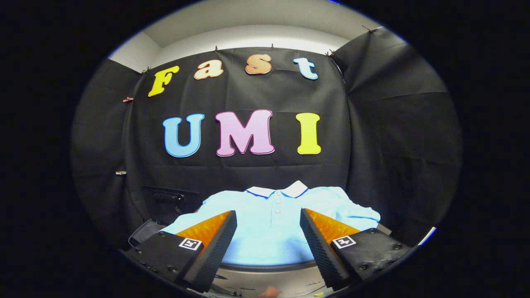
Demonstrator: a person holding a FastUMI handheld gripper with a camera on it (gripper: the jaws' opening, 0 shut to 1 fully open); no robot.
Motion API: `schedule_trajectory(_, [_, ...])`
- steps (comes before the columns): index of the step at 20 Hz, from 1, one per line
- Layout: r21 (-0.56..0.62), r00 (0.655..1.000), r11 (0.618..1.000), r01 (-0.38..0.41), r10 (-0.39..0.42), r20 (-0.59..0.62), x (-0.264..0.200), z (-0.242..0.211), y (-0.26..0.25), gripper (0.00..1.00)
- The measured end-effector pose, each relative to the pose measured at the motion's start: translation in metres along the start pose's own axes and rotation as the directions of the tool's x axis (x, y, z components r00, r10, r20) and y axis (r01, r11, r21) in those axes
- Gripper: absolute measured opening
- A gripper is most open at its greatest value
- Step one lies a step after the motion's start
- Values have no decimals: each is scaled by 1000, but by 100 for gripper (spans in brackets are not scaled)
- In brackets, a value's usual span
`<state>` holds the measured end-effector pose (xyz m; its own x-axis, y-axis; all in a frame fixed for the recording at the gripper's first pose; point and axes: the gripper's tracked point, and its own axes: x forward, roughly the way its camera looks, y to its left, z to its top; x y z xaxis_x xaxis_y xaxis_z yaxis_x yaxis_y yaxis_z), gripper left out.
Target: Put the clothes into the washing machine and then close the washing machine lid.
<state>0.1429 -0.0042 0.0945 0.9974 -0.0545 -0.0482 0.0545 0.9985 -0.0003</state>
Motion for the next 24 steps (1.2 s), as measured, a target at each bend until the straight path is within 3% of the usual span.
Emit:
schedule_trajectory(7, [-40,975,997,59,-66,-214,72,-10,-14,99])
schedule_trajectory(15, [-99,875,994,51,-92,-476,120,-63,-10,99])
schedule_trajectory(17, [-122,849,990,64,-118,-516,122,-72,-12,98])
schedule_trajectory(24, [-53,828,994,98,-111,-549,123,-74,-17,98])
